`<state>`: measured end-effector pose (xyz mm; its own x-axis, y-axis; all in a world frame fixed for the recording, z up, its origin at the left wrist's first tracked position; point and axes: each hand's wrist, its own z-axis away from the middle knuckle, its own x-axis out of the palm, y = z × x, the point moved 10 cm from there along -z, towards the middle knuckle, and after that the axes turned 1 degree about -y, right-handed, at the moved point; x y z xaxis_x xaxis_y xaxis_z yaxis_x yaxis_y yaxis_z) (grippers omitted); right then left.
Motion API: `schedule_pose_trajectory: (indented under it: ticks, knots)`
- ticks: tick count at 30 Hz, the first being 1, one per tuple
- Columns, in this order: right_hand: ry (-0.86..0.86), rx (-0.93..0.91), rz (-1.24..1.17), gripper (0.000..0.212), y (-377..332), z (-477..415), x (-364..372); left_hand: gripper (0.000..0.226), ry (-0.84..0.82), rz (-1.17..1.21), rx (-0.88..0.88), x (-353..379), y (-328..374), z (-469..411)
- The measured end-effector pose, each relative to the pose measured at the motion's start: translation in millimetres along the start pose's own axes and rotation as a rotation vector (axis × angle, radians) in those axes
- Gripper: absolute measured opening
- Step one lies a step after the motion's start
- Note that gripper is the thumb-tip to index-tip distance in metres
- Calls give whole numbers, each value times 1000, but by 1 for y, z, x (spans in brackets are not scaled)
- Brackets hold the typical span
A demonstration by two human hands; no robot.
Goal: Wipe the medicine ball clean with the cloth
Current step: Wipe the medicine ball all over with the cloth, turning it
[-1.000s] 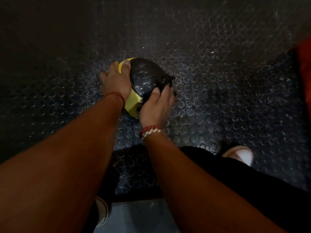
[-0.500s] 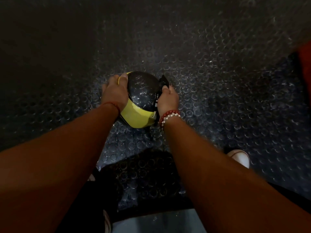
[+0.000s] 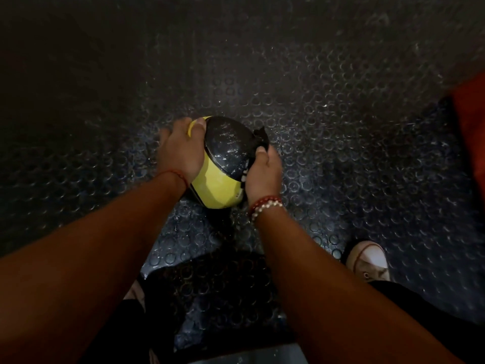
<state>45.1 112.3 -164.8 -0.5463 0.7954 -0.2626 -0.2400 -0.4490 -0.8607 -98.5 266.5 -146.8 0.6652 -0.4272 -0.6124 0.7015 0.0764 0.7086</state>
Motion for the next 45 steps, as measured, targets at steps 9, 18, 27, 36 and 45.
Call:
schedule_pose_trajectory:
  ticks: [9, 18, 27, 36, 45]
  knots:
    - [124, 282, -177, 38, 33, 20, -3, 56, 44, 52, 31, -4, -5, -3]
    - [92, -63, 34, 43, 4, 22, 6, 56, 12, 11, 114, -10, -3, -6]
    - [-75, 426, -139, 38, 43, -12, 3, 42, 46, -64, 156, -7, -10, -10]
    - [109, -168, 32, 50, -4, 44, 10, 38, 30, -154, 197, -12, -9, -18]
    - [-134, 135, -78, 26, 14, -41, 17, 53, 16, -256, 259, -7, 0, -17]
